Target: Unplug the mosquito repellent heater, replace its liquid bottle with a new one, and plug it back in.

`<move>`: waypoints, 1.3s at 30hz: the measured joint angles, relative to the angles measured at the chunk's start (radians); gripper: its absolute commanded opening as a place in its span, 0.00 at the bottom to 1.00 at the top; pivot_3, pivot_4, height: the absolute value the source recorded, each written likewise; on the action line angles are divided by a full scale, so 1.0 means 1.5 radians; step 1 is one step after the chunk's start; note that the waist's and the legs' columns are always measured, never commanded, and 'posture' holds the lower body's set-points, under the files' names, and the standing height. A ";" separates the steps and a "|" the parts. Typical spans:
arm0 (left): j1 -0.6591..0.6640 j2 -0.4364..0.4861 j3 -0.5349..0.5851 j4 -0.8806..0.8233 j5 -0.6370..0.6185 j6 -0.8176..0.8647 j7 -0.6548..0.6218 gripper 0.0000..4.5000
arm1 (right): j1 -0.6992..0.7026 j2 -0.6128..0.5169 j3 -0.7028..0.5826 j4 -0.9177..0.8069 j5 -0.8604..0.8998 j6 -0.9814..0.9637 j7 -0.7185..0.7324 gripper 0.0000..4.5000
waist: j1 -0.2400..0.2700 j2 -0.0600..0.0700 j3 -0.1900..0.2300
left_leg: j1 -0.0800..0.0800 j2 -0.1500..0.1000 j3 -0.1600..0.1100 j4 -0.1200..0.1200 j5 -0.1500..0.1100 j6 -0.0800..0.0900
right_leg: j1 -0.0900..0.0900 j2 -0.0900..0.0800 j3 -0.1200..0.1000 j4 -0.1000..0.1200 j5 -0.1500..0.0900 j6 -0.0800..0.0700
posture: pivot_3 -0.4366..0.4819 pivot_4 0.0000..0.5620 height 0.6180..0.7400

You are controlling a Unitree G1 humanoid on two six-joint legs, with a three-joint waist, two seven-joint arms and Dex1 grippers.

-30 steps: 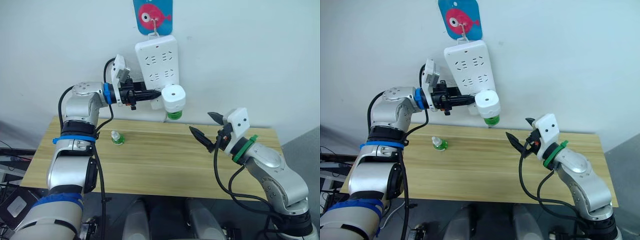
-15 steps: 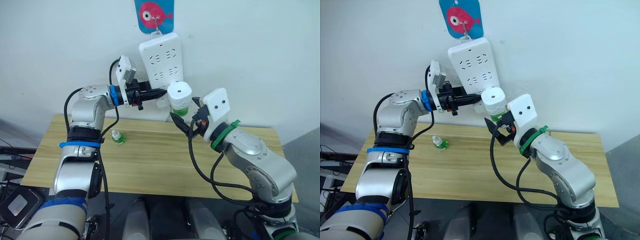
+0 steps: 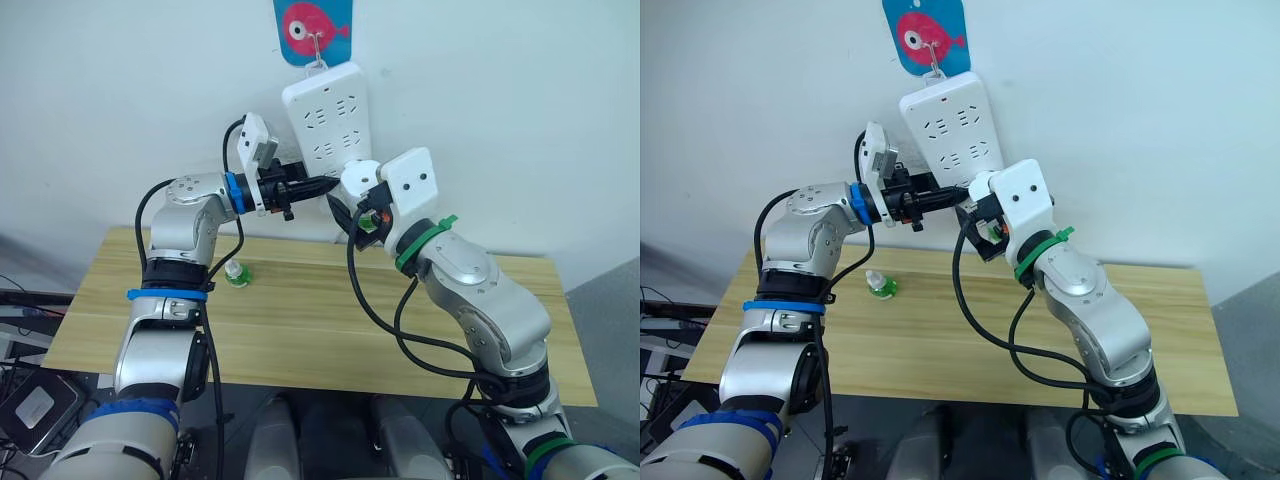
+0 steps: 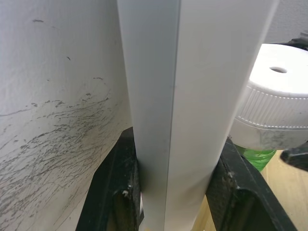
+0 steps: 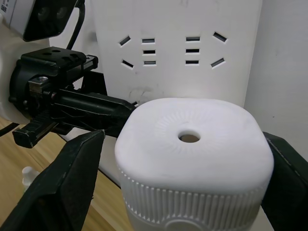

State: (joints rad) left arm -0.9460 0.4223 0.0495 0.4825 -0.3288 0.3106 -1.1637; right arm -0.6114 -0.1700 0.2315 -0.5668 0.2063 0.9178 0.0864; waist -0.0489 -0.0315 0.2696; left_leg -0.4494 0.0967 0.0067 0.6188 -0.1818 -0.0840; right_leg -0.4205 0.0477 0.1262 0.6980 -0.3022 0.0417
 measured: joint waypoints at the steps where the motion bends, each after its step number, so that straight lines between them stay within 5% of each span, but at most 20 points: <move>1: 0.000 0.000 0.000 -0.001 0.000 0.000 0.001 0.30 | 0.000 0.000 -0.001 0.002 -0.005 -0.004 0.000 0.78 | 0.000 0.000 0.000 | -0.001 0.000 -0.001 0.001 0.000 0.000 | 0.000 0.000 -0.001 0.000 0.000 0.000 | 0.38 0.52 1.00; 3: 0.000 -0.001 -0.001 -0.001 0.000 -0.002 0.003 0.30 | 0.000 0.000 -0.002 0.002 -0.012 -0.007 0.003 0.68 | 0.000 0.001 0.000 | -0.001 0.000 -0.001 0.001 0.000 0.000 | 0.000 0.000 -0.001 0.000 0.000 0.000 | 0.38 0.52 1.00; 22: 0.001 0.032 -0.007 0.015 0.000 -0.022 0.018 0.30 | 0.055 -0.054 -0.050 -0.129 -0.004 0.077 0.035 0.68 | -0.008 0.002 0.001 | -0.002 0.000 -0.004 0.004 0.000 0.000 | 0.000 0.000 -0.003 0.002 -0.001 0.001 | 0.38 0.51 1.00; 23: 0.001 0.032 -0.007 0.015 0.000 -0.021 0.020 0.46 | 0.055 -0.056 -0.053 -0.130 -0.003 0.079 0.036 0.68 | -0.009 0.002 0.001 | -0.002 0.000 -0.004 0.004 0.000 0.000 | 0.000 0.000 -0.003 0.002 -0.001 0.001 | 0.38 0.51 1.00; 31: 0.069 0.073 0.001 -0.017 -0.004 0.026 0.033 0.99 | 0.093 -0.060 -0.111 -0.095 0.011 0.045 0.060 0.68 | -0.008 0.002 0.001 | -0.002 0.000 -0.004 0.004 0.000 0.000 | 0.000 0.000 -0.003 0.003 0.000 0.000 | 0.40 0.52 1.00; 39: 0.366 0.092 0.075 -0.329 -0.057 0.142 0.153 0.99 | 0.178 -0.059 -0.179 -0.022 0.040 -0.012 0.097 0.68 | -0.006 0.003 0.002 | -0.002 0.000 -0.003 0.002 0.000 0.000 | 0.000 0.000 -0.003 0.003 -0.001 -0.002 | 0.42 0.53 1.00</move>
State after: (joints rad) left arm -0.3968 0.5602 0.1625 -0.0115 -0.4148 0.5243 -0.9349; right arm -0.3438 -0.2584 -0.0377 -0.5994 0.2658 0.8998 0.2326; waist -0.0580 -0.0264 0.2731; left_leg -0.4529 0.0974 0.0017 0.6225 -0.1813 -0.0835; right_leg -0.4210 0.0474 0.1224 0.7019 -0.3040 0.0393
